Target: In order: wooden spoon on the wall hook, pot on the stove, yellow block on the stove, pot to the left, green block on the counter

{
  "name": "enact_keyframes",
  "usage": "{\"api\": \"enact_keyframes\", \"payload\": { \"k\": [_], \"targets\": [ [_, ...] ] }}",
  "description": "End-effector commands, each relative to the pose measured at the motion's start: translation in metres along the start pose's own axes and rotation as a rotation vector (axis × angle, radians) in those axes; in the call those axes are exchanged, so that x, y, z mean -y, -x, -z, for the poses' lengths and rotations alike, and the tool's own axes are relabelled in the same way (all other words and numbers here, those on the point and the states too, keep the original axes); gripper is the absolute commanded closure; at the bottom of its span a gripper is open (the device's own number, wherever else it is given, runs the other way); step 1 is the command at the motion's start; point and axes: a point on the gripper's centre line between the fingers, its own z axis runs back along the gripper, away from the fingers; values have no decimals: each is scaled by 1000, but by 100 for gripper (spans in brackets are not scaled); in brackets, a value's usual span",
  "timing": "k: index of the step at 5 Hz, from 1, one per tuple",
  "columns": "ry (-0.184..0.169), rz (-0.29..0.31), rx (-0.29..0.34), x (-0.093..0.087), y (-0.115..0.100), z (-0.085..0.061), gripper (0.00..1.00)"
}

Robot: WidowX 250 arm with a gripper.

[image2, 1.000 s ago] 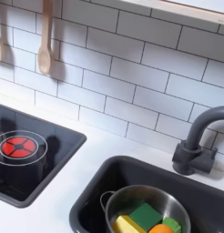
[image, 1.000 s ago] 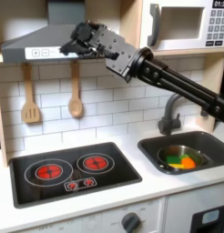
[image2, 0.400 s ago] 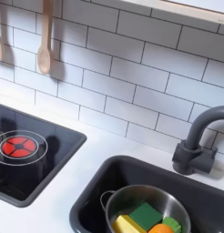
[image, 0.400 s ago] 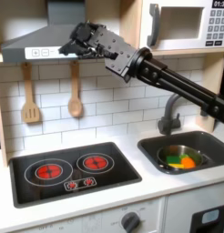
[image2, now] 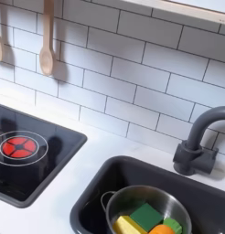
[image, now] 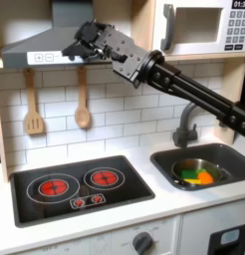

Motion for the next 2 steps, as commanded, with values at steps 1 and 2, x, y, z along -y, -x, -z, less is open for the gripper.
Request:
{"api": "enact_keyframes", "payload": {
  "k": [1,2],
  "targets": [
    [8,3,-15,1,4,5,100],
    [4,10,-10,0,4,2,100]
  ]
}}
